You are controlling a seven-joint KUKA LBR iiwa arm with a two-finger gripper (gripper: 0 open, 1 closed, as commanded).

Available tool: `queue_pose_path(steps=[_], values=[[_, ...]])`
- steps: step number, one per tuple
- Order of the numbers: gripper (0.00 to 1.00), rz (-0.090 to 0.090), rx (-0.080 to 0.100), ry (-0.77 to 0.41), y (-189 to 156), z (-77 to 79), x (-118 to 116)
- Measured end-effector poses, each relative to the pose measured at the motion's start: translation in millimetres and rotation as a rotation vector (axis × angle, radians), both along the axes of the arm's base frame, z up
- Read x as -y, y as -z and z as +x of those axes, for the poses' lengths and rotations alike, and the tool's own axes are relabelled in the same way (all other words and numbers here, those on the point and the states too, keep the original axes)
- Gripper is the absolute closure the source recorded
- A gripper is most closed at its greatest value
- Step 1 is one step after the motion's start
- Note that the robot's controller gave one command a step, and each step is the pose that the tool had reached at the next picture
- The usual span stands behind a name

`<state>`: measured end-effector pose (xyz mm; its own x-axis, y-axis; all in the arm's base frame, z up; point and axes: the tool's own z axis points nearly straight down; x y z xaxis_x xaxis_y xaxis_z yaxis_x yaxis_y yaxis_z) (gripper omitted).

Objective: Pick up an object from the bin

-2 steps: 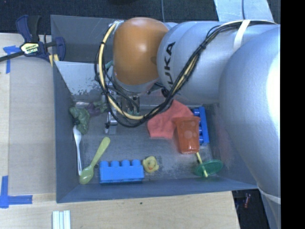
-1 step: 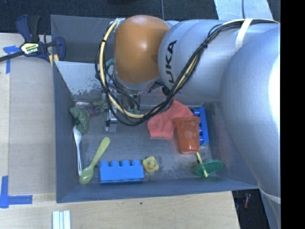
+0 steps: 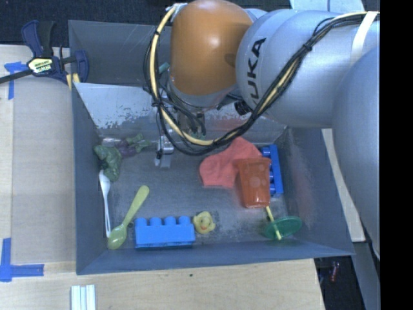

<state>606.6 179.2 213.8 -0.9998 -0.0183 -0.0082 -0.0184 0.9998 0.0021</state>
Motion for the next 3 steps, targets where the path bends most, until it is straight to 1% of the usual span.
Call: queue_pose_path(steps=[1,2,3], values=[[0.0,-0.002,-0.009,-0.06,11.8,-0.8,28.7],[0.0,0.002,0.004,-0.057,31.9,-0.7,41.0],[0.0,-0.002,0.002,-0.239,60.0,-5.6,56.2]])
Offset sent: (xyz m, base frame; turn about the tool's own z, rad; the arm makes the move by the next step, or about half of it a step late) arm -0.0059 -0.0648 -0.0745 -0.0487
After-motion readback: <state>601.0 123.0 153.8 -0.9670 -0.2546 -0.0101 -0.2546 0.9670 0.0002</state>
